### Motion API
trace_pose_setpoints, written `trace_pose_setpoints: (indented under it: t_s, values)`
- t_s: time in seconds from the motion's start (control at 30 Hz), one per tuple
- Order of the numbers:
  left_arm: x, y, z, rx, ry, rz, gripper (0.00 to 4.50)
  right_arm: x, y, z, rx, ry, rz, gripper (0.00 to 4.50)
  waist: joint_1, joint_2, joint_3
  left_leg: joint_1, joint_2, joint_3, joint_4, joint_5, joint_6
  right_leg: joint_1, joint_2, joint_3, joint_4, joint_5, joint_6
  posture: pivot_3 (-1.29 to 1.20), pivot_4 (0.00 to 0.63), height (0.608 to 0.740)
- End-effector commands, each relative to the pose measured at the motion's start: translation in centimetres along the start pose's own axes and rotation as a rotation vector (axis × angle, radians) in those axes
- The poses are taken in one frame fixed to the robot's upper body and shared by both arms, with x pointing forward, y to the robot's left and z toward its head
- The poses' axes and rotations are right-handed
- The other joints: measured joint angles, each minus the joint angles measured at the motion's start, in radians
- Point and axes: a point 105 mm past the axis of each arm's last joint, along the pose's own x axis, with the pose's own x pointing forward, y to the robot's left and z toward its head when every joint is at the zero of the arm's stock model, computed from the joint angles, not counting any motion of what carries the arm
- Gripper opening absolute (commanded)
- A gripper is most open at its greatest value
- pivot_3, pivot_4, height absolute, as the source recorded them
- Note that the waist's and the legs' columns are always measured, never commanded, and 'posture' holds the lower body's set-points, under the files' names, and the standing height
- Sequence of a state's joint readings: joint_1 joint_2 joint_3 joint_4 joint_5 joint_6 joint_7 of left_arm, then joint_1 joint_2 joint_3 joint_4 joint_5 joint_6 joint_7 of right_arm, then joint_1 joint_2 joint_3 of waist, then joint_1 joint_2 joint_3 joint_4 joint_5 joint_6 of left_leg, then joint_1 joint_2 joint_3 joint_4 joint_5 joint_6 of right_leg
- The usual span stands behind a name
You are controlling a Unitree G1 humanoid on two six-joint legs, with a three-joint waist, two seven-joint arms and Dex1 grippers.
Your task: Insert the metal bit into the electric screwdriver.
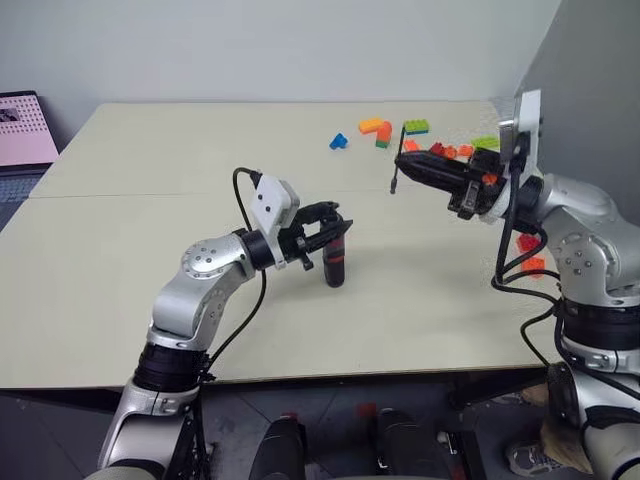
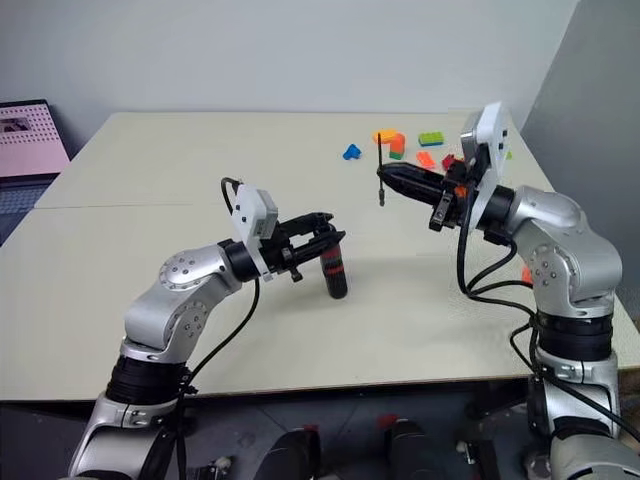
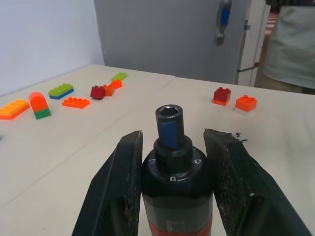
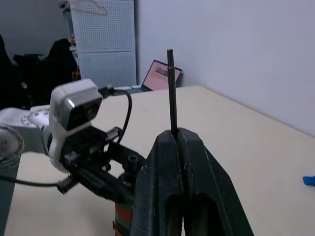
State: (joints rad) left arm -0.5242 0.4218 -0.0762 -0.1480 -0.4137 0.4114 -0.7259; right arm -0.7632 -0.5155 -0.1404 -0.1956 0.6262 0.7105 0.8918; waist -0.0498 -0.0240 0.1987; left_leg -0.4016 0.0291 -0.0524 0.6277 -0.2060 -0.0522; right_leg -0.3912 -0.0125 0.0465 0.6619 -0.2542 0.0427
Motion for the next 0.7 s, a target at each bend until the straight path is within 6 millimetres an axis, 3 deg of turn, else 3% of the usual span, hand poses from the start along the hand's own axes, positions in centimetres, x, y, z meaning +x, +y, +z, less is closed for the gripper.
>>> trace_pose_setpoints:
  t_s: [0.03, 0.13, 0.23, 0.7]
  values:
    - [0.7, -0.2, 2.4, 0.057, -0.072, 0.000, 1.59, -0.3, -0.1, 1.8, -0.025, -0.053, -0.009, 0.00, 0.002, 0.000, 0.000, 0.000, 0.000, 0.000, 0.000, 0.000, 0.000, 0.000, 0.000, 0.000, 0.000, 0.000, 0.000, 0.00, 0.150, 0.740]
    - [1.3, -0.7, 3.0, 0.073, -0.097, -0.018, 1.59, 0.0, -0.1, 2.5, -0.025, -0.081, -0.016, 0.00, 0.004, 0.000, 0.000, -0.003, 0.000, 0.000, -0.001, 0.000, 0.000, -0.003, 0.000, 0.000, -0.001, 0.000, 0.001, 0.00, 0.150, 0.740]
    - [1.7, -0.8, 3.0, 0.076, -0.103, -0.019, 1.59, 0.5, 0.0, 2.7, -0.030, -0.096, -0.025, 0.00, 0.004, 0.000, 0.000, -0.015, 0.000, 0.001, 0.000, 0.000, 0.000, -0.016, 0.000, 0.000, 0.002, 0.001, 0.002, 0.00, 0.150, 0.740]
    - [2.7, -1.7, 1.4, 0.091, -0.079, -0.088, 1.58, 2.2, 1.3, 2.7, -0.005, -0.125, 0.010, 0.00, 0.012, 0.000, 0.000, -0.015, 0.000, 0.000, 0.000, 0.000, 0.000, -0.016, 0.000, 0.000, 0.001, 0.001, 0.002, 0.00, 0.150, 0.740]
